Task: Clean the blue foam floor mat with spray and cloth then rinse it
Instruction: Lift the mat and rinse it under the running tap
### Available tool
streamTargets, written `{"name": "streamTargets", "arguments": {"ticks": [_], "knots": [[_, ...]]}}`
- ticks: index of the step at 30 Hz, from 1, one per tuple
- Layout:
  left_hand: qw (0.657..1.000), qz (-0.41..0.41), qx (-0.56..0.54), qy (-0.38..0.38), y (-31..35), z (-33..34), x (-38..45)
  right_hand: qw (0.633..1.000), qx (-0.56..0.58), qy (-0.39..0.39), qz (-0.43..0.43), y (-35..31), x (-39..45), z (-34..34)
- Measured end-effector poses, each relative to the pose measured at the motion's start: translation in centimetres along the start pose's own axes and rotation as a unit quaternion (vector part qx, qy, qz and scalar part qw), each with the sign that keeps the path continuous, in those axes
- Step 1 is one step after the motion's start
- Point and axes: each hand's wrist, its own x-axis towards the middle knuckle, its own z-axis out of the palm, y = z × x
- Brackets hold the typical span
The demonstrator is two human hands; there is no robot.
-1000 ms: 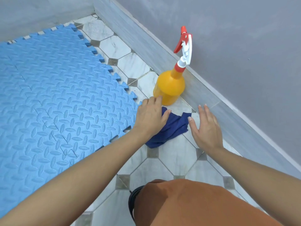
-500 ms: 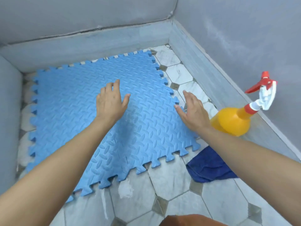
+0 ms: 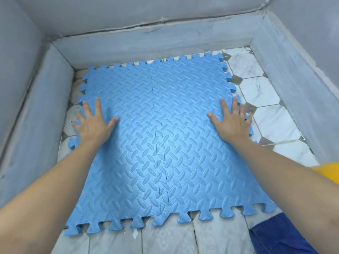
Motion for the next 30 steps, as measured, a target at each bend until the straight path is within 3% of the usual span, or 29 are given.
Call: {"name": "streamTargets", "arguments": {"ticks": [3,8,10,12,15,18,22,25,30], "knots": [[0.992,-0.103,-0.041,-0.054,-1.0,1.4,-0.1,0.997,0.036,0.054,0.037,0.3,-0.3,0.8],[0.980,-0.183,-0.080,0.015,-1.0,0.6,-0.1,0.991,0.064,0.112,0.032,0.4,-0.1,0.9],[0.960,-0.253,-0.120,0.007,-1.1,-0.4,-0.1,0.988,0.097,0.121,0.026,0.4,-0.1,0.6],[0.946,-0.281,-0.158,-0.019,-1.7,-0.7,0.5,0.978,0.164,0.103,0.074,0.2,0.6,-0.4],[0.931,-0.274,-0.237,-0.044,-2.7,-1.8,1.2,0.937,0.270,0.037,0.218,0.2,2.3,-3.2],[0.867,-0.304,-0.385,-0.082,-3.6,-3.0,1.8,0.905,0.328,0.035,0.268,1.0,3.4,-6.0],[0.827,-0.294,-0.469,-0.101,-3.5,-4.8,2.3,0.894,0.354,0.094,0.258,1.5,4.7,-8.9],[0.831,-0.260,-0.488,-0.066,-2.5,-8.3,3.1,0.891,0.385,0.119,0.210,0.4,5.7,-13.2],[0.820,-0.197,-0.536,-0.032,-1.8,-16.0,4.6,0.900,0.403,0.083,0.144,-2.7,7.9,-21.9]]}}
